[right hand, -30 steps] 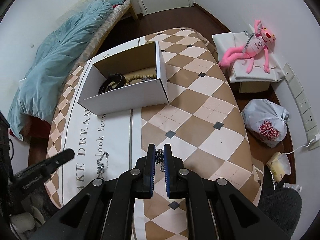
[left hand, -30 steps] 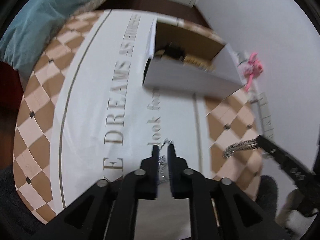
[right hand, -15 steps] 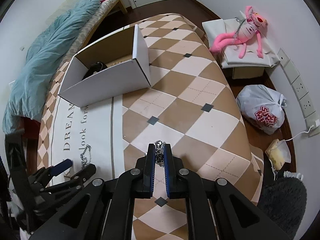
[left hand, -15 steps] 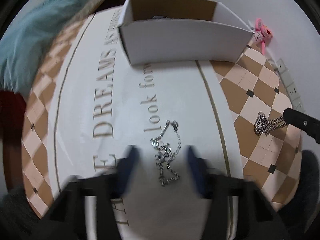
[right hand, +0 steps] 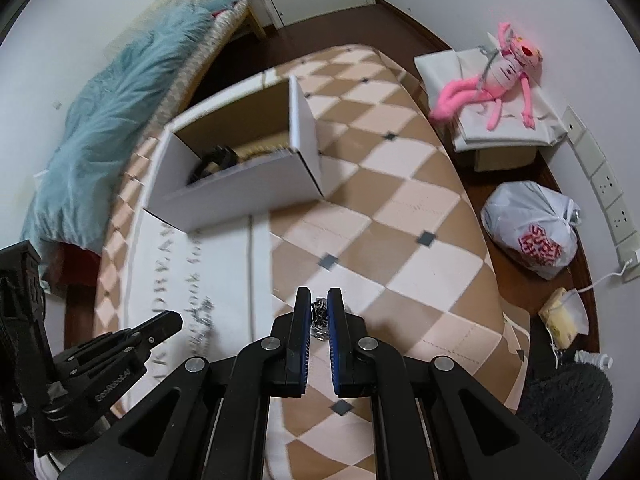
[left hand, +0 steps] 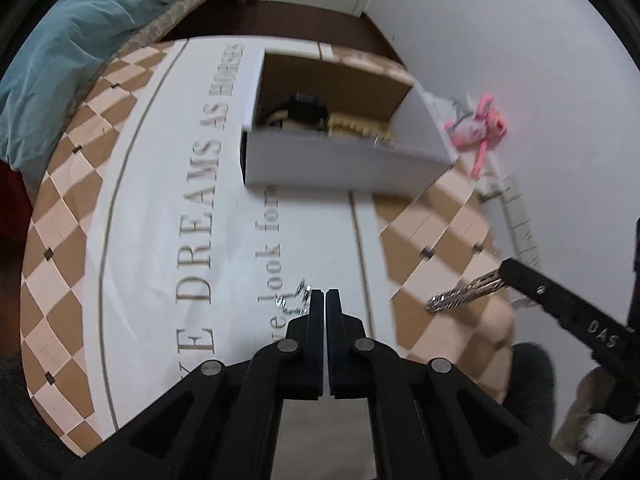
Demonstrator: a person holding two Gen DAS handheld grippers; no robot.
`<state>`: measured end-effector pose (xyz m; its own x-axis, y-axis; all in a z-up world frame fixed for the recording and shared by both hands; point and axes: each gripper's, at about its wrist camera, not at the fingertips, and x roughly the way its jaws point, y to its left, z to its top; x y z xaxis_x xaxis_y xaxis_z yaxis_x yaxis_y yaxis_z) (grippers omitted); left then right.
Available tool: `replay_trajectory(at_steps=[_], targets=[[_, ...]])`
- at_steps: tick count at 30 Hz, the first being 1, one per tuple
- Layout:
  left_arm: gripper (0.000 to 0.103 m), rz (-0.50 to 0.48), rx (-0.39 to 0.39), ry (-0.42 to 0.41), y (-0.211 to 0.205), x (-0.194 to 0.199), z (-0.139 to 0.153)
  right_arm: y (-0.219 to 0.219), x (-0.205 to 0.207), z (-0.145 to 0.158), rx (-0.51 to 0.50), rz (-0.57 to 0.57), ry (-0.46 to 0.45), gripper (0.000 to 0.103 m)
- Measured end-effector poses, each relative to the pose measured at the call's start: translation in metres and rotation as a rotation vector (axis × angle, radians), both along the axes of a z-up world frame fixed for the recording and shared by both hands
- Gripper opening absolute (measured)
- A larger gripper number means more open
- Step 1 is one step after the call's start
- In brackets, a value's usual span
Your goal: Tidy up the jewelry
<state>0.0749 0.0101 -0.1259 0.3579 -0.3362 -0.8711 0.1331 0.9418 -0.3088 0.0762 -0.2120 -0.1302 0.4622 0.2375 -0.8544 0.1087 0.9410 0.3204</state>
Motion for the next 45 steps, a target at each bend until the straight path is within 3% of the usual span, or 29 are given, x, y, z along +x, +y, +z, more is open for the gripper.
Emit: replay_trajectory(at_steps=[6,9,14,16,17,18,26,28,30,32,39,45], targets=[[0.0,-0.004,-0.06,-0.027,0.007,0.009,0.021,0.006,0.007,0.03,0.025,0.025,-0.053,0.008],[0.004,0.001,-0.042,0.054,0.006,0.016,0.004,0.008,0.011,0.032,0.024,0.03,-0.053,0.008],[0.006,-0.024,0.068,0.184,-0.006,0.02,-0.037,0.006,0.011,0.016,0.017,0.028,-0.012,0.008],[0.024,-0.032,0.087,0.205,-0.011,0.023,-0.046,0.004,0.01,0.005,0.012,0.022,0.012,0.008],[0.056,-0.039,0.099,0.219,-0.013,0.025,-0.05,0.002,0.01,0.001,0.008,0.019,0.022,0.008],[0.071,-0.044,0.104,0.225,-0.015,0.026,-0.053,0.001,0.01,-0.004,0.007,0.015,0.033,0.008],[0.068,-0.066,0.211,0.221,-0.034,0.031,-0.06,-0.008,0.015,-0.03,-0.008,-0.01,0.082,0.008],[0.055,-0.081,0.239,0.206,-0.041,0.032,-0.059,-0.01,0.017,-0.034,-0.006,-0.02,0.088,0.008],[0.028,-0.095,0.283,0.175,-0.048,0.032,-0.057,-0.013,0.019,-0.037,-0.003,-0.031,0.092,0.008],[0.006,-0.098,0.272,0.166,-0.051,0.033,-0.056,-0.015,0.02,-0.039,0.001,-0.04,0.094,0.008],[0.001,-0.053,0.162,0.159,-0.035,0.027,-0.049,-0.018,0.019,-0.038,0.007,-0.057,0.083,0.008],[0.001,-0.018,0.076,0.122,-0.017,0.015,-0.025,-0.022,0.015,-0.025,0.022,-0.056,0.054,0.008]])
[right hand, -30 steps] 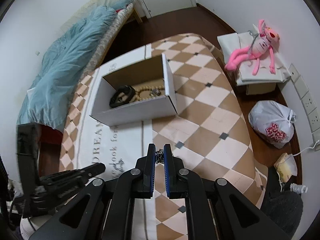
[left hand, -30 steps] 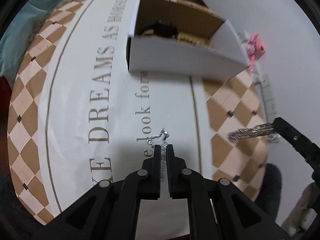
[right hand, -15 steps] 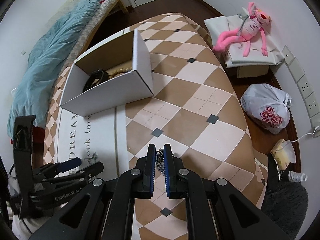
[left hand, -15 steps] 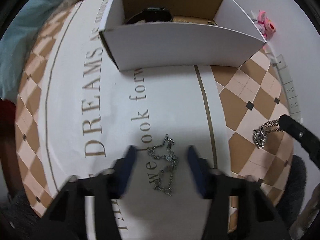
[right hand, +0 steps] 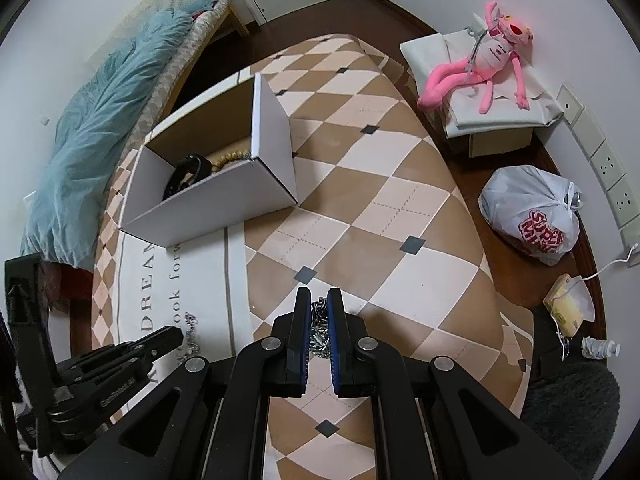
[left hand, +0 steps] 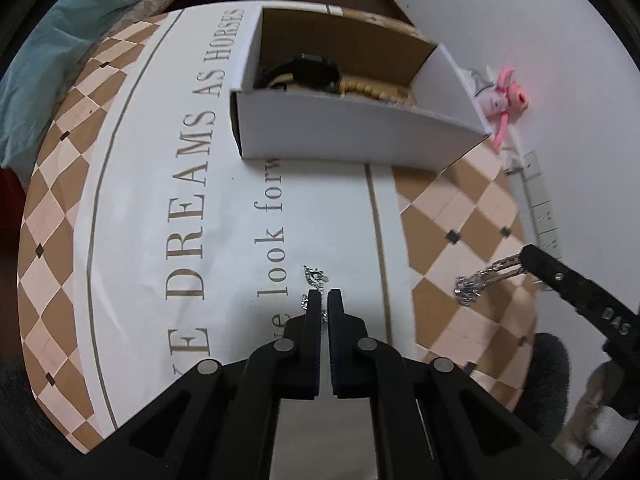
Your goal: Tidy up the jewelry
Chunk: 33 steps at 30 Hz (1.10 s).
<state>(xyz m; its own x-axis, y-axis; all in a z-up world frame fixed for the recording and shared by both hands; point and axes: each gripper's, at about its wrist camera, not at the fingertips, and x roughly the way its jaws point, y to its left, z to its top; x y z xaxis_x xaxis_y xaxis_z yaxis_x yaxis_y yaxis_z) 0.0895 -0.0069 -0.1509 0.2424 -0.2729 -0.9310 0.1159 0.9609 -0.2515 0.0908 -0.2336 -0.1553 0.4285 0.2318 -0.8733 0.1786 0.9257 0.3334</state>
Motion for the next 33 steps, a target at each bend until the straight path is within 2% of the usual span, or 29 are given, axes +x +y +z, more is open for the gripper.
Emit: replay_trajectory(at_steps=[6,11,13,14,15,16,17,18,25,26,27,29,30,33], targets=[[0.002,0.002,-0.048,-0.012,0.013,-0.003,0.011,-0.002,-0.003,0.013,0.007,0.009,-0.025,0.008],[0.006,-0.026,0.074,0.069,-0.007,0.0,-0.015,0.0,-0.004,0.009,0.011,0.01,-0.015,0.008],[0.008,-0.04,0.112,0.055,-0.009,-0.001,-0.019,0.0,-0.006,0.006,0.013,0.009,-0.008,0.008],[0.013,-0.046,0.124,0.054,-0.01,-0.002,-0.02,-0.001,-0.007,0.005,0.012,0.009,-0.006,0.008],[0.027,-0.053,0.137,0.062,-0.012,-0.002,-0.024,-0.001,-0.007,0.004,0.013,0.008,-0.003,0.008],[0.036,-0.056,0.14,0.071,-0.013,-0.002,-0.028,-0.002,-0.008,0.003,0.015,0.006,-0.001,0.008],[0.051,-0.056,0.139,0.071,-0.012,-0.003,-0.029,-0.002,-0.008,0.002,0.015,0.003,0.0,0.008],[0.052,-0.056,0.141,0.068,-0.012,-0.004,-0.03,-0.003,-0.009,0.002,0.015,0.0,0.0,0.008],[0.05,-0.093,0.187,0.03,-0.023,-0.014,-0.035,-0.009,-0.009,-0.002,0.013,-0.019,0.006,0.008],[0.042,-0.102,0.198,0.015,-0.022,-0.021,-0.034,-0.009,-0.008,-0.002,0.012,-0.021,0.008,0.008],[0.025,-0.119,0.221,-0.009,-0.026,-0.023,-0.033,-0.009,-0.008,-0.004,0.013,-0.023,0.011,0.008],[0.008,-0.144,0.237,-0.034,-0.034,-0.024,-0.033,-0.01,-0.009,-0.006,0.012,-0.025,0.017,0.008],[0.004,-0.15,0.225,-0.035,-0.037,-0.025,-0.033,-0.01,-0.009,-0.007,0.012,-0.026,0.02,0.008],[0.002,-0.133,0.182,-0.036,-0.037,-0.024,-0.033,-0.01,-0.009,-0.009,0.012,-0.028,0.024,0.008]])
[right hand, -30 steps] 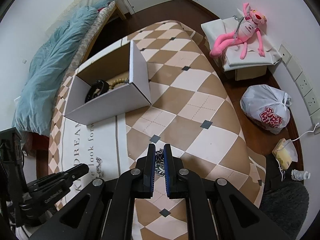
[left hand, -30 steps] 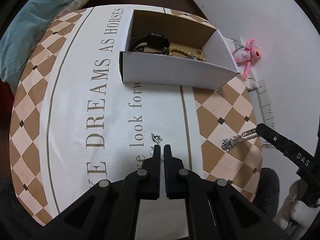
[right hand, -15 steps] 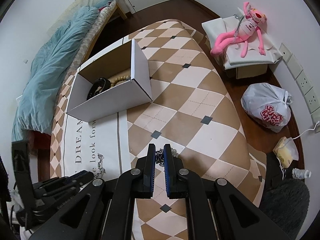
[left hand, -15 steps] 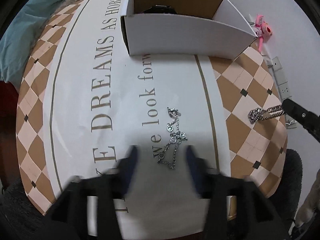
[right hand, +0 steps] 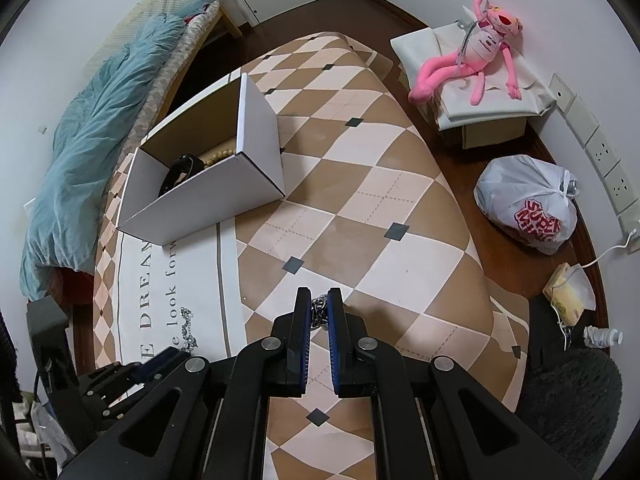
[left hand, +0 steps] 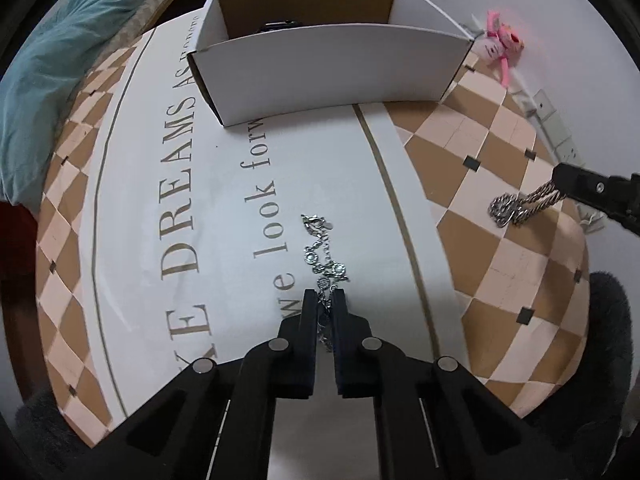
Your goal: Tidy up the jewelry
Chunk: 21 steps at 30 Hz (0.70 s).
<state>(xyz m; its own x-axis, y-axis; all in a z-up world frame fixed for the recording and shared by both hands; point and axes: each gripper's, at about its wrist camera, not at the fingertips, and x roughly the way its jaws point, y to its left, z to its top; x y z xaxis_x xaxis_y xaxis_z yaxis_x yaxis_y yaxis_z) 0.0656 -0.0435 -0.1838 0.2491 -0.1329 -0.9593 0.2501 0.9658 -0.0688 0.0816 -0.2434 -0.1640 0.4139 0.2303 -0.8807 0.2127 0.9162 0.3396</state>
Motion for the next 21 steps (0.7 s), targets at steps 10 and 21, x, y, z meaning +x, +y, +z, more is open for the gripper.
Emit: replay_trajectory(at_steps=[10,21], targets=[[0.0,0.095,-0.223,-0.03,0.034,0.0,0.048,0.004,0.002,0.026,0.015,0.021,-0.059,0.008],[0.005,0.065,-0.156,0.085,0.04,-0.002,0.031,0.017,0.002,0.039,0.023,0.067,-0.079,0.008]])
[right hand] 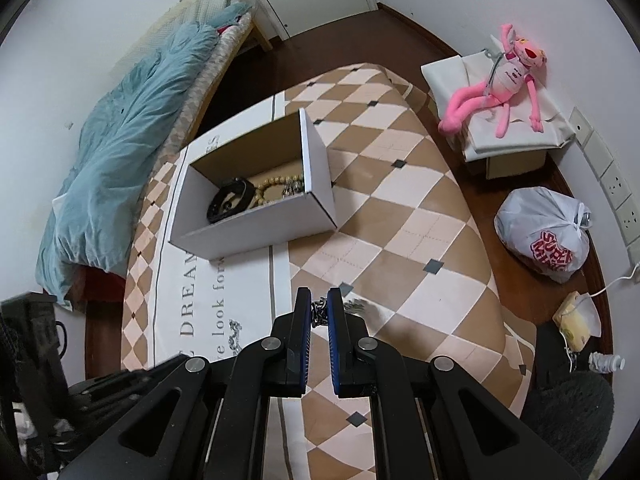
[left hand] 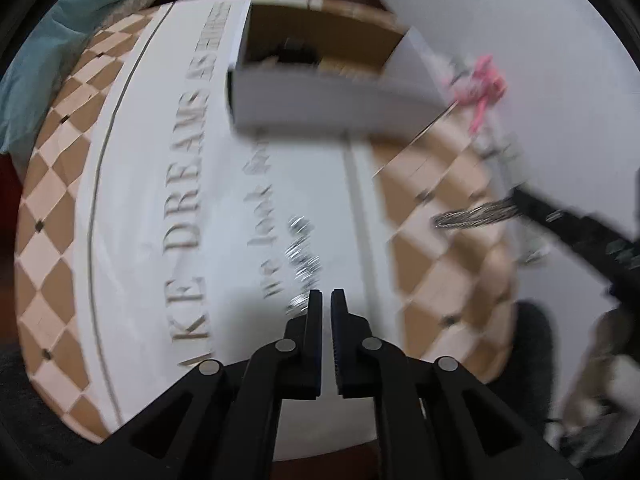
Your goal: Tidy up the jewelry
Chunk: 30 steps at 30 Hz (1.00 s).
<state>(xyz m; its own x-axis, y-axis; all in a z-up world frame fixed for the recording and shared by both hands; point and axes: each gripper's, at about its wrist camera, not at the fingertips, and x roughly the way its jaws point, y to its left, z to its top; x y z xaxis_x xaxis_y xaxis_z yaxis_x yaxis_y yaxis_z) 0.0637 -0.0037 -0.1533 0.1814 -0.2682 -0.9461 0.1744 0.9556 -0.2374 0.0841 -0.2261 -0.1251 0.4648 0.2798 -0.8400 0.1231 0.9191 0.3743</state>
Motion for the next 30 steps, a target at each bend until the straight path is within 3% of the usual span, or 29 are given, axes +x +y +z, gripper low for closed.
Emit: replay_trajectory(at_steps=[4,7,10,12,14,16,17,18,21,25,30], targets=[[0.005,-0.02,0.155,0.027,0.0,-0.001,-0.027,-0.004,-0.006,-0.01,0.005,-0.006,0.026,0.008],[0.012,-0.014,0.213,-0.019,0.003,-0.005,-0.029,-0.007,-0.009,-0.014,0.003,-0.014,0.034,0.008],[0.031,-0.005,0.249,-0.048,0.003,-0.007,-0.028,-0.011,-0.011,-0.017,0.003,-0.022,0.042,0.008],[0.056,0.019,0.287,-0.082,0.006,-0.009,-0.028,-0.012,-0.01,-0.019,0.003,-0.024,0.046,0.008],[0.064,0.055,0.286,-0.107,0.012,-0.012,-0.029,-0.012,-0.01,-0.019,0.004,-0.029,0.048,0.008],[0.064,0.107,0.21,-0.121,0.024,-0.017,-0.031,-0.012,-0.009,-0.02,0.003,-0.032,0.05,0.008],[0.071,0.129,0.198,-0.129,0.027,-0.018,-0.031,-0.012,-0.009,-0.021,0.005,-0.034,0.053,0.008],[0.078,0.132,0.207,-0.128,0.027,-0.02,-0.033,-0.012,-0.008,-0.022,0.006,-0.035,0.056,0.008],[0.084,0.117,0.217,-0.104,0.021,-0.02,-0.036,-0.012,-0.008,-0.024,0.001,-0.037,0.064,0.008],[0.083,0.073,0.23,-0.028,0.011,-0.013,-0.037,-0.012,-0.008,-0.029,0.001,-0.04,0.081,0.008],[0.083,0.064,0.196,-0.109,0.001,-0.034,-0.013,-0.012,-0.01,-0.028,-0.005,-0.043,0.078,0.008]])
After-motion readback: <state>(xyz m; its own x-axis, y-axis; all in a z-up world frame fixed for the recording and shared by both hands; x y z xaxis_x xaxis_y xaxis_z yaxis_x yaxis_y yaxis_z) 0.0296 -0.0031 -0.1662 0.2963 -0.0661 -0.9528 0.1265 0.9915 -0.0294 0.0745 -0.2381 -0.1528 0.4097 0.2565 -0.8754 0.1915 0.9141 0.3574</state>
